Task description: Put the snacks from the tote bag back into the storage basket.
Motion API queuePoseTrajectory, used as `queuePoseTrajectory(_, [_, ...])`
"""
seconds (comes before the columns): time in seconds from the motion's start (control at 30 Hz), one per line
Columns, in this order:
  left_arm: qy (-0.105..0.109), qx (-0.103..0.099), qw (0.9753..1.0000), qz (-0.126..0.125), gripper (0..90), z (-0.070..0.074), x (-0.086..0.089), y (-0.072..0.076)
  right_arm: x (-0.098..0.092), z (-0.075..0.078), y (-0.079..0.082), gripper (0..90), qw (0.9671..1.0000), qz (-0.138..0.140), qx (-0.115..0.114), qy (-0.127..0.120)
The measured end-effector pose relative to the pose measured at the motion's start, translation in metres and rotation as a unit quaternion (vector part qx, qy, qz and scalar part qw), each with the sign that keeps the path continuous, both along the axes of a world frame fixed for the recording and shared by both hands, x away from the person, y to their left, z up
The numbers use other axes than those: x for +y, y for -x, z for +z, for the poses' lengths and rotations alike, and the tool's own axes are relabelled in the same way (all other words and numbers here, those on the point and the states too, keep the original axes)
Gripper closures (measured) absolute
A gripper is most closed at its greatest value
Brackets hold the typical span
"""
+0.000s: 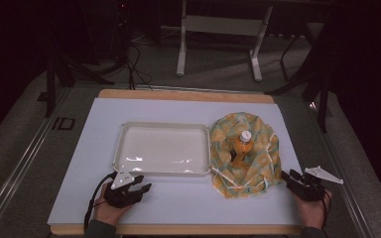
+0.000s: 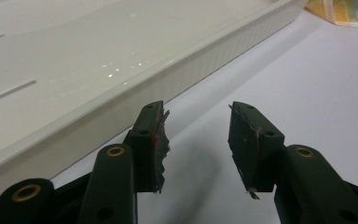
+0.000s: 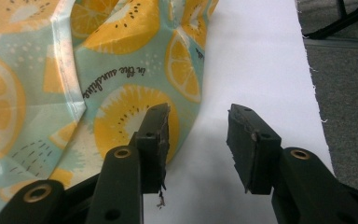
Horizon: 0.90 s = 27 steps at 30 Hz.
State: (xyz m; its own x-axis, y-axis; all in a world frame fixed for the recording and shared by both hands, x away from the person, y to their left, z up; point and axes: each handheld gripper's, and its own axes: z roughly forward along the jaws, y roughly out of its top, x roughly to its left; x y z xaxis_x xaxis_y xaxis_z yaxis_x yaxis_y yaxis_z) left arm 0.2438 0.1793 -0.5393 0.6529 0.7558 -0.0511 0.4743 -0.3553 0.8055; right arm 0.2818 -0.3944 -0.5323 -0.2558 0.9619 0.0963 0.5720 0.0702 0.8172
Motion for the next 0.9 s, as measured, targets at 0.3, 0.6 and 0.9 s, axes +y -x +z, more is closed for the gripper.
queuePoseTrajectory(0.3, [-0.006, -0.01, 0.9999, 0.012, 54.5, -0.0005, -0.0001, -0.0011, 0.0022, -0.0001, -0.0004, 58.7, 0.9999, 0.002, 0.003, 0.01])
queuePoseTrajectory(0.6, [0.018, 0.003, 0.9998, 0.001, 50.5, -0.001, 0.0045, -0.0033, 0.0061, 0.0014, -0.0001, 58.9, 0.9997, 0.016, 0.002, 0.021])
queuePoseTrajectory(0.9, [0.018, 0.0, 0.9998, -0.005, 50.2, -0.001, 0.0043, -0.0025, 0.01, 0.0096, -0.002, 61.4, 0.9994, 0.027, 0.0, 0.02])
